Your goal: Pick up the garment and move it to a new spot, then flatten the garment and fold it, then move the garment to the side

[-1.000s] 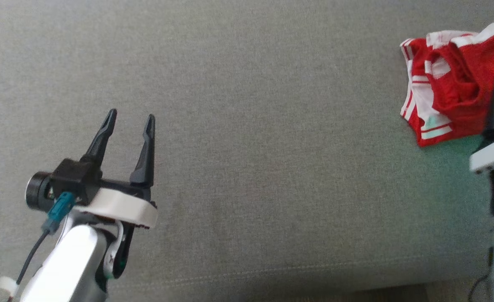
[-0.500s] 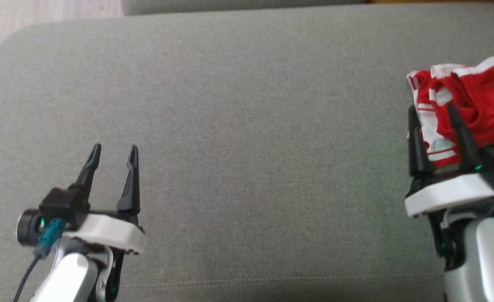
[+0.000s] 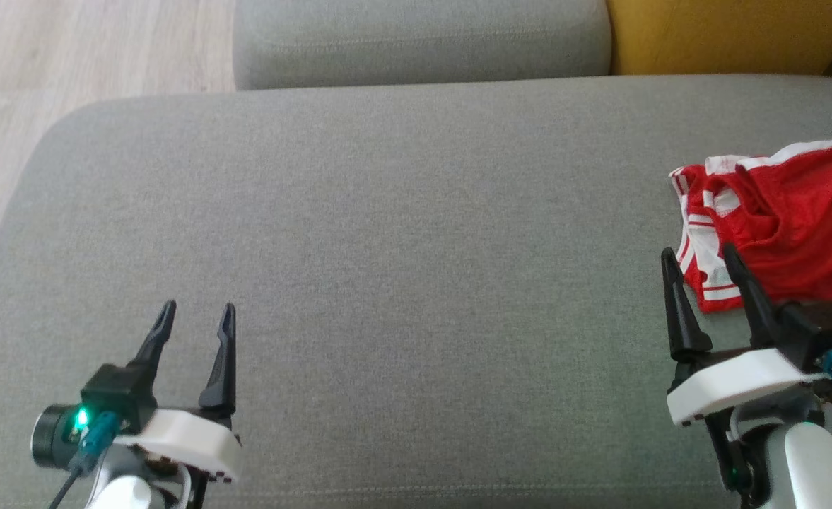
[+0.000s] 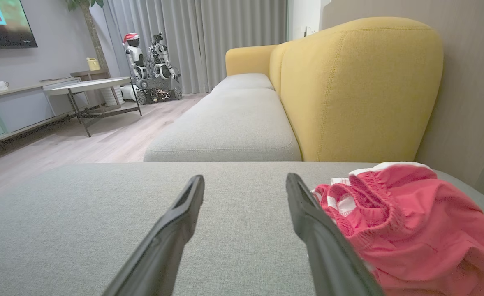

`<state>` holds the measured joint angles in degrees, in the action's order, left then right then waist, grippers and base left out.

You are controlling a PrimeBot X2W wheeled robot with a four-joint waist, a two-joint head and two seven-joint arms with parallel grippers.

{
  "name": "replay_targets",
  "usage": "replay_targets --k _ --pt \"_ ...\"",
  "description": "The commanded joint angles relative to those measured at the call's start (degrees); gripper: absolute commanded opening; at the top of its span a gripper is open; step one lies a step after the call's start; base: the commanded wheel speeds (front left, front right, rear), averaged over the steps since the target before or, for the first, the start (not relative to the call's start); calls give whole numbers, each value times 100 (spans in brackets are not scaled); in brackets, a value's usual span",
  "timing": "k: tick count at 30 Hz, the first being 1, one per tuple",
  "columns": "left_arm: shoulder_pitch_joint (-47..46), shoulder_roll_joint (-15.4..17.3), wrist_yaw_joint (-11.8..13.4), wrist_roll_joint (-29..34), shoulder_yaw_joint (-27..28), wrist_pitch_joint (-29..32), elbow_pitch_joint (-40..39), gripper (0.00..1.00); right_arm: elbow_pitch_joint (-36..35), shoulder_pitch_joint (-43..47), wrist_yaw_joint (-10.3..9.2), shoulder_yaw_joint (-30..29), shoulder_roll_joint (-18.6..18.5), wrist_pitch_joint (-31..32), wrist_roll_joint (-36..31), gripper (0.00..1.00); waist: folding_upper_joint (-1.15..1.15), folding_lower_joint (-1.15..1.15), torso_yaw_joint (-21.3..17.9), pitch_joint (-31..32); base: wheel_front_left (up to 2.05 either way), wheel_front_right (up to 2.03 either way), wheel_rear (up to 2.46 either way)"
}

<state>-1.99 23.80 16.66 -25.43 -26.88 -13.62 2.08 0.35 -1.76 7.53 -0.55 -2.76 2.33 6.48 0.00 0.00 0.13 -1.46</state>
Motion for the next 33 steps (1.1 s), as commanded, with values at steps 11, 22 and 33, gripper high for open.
replay_targets --k 11,22,33 --pt "-46 280 68 2 198 93 -276 100 -316 69 -4 109 -12 106 56 100 0 0 -2 237 0 0 0" --pt "-29 305 75 -60 188 118 -296 100 -300 99 -4 87 -12 134 100 100 0 0 17 260 0 0 0" --pt "-51 326 66 -93 172 116 -293 100 -278 77 -4 73 -12 141 128 100 0 0 38 238 0 0 0"
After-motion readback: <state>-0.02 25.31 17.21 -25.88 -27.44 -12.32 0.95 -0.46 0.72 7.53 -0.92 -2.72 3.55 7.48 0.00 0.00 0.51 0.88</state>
